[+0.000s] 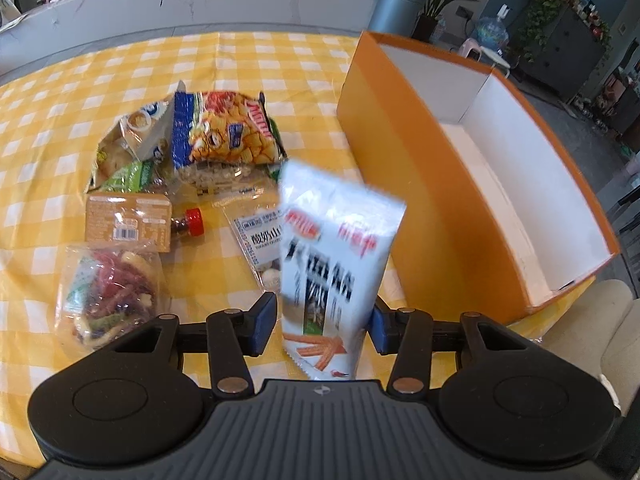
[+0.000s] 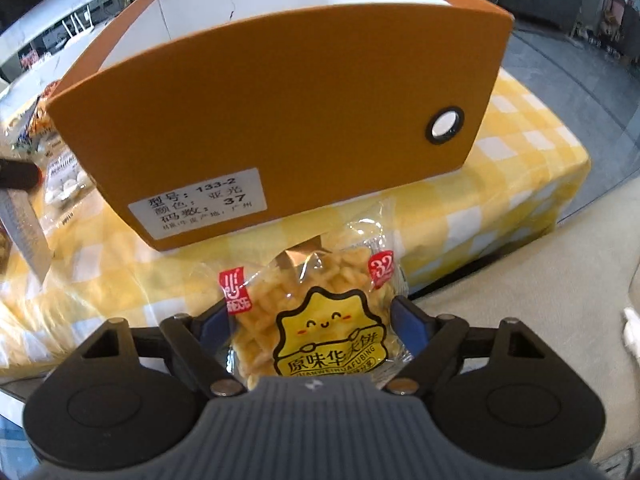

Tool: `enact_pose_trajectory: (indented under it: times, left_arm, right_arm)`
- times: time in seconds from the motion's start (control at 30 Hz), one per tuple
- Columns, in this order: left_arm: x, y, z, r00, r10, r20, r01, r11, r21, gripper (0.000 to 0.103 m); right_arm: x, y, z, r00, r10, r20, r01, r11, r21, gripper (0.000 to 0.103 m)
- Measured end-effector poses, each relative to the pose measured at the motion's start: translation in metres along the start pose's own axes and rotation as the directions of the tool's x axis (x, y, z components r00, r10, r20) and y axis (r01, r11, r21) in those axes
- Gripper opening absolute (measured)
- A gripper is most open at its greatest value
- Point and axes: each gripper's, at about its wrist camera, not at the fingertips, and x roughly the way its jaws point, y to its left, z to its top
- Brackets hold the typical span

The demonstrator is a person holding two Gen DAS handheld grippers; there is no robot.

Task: Organize snacks
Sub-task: 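Carry the white packet over the box with the left gripper while the right gripper carries the waffle bag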

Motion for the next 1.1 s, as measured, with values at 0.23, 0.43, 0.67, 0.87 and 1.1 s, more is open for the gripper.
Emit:
enact_pose_trajectory:
  times: [0.23, 0.43, 0.67, 0.87, 1.1]
  left_arm:
    - [0.039, -0.004, 0.004, 0.995, 0.085, -0.051, -0.084, 0.996, 0.033, 0.054]
    - [0.035, -0.004, 0.005, 0.999, 0.048, -0.024, -0.047, 0.998, 0.048, 0.012]
    - [0.012, -0.014, -0.006, 0.998, 0.018, 0.063, -0.029, 0.983, 0.179, 0.011]
    - [-0.021, -0.008, -0.004, 0.994, -0.054, 0.099, 0.038, 0.988, 0.152, 0.011]
    - [-0.063, -0.005, 0.012, 0.973, -0.18, 0.146, 0.166, 0.981, 0.105, 0.011]
  right_arm:
    - [-0.004, -0.012, 0.0, 1.0, 0.012, 0.006, -0.012, 1.0, 0.0, 0.08]
    - [0.005, 0.001, -0.002, 1.0, 0.019, 0.011, -0.019, 1.0, -0.008, 0.077]
    - [-0.007, 0.011, -0.009, 0.997, 0.02, 0.077, -0.019, 1.0, -0.007, 0.074]
    - [-0.031, 0.007, -0.01, 0.986, 0.044, 0.164, -0.049, 0.998, 0.028, 0.074]
    - [-0.057, -0.003, -0.005, 0.965, 0.125, 0.233, -0.146, 0.986, 0.076, 0.074]
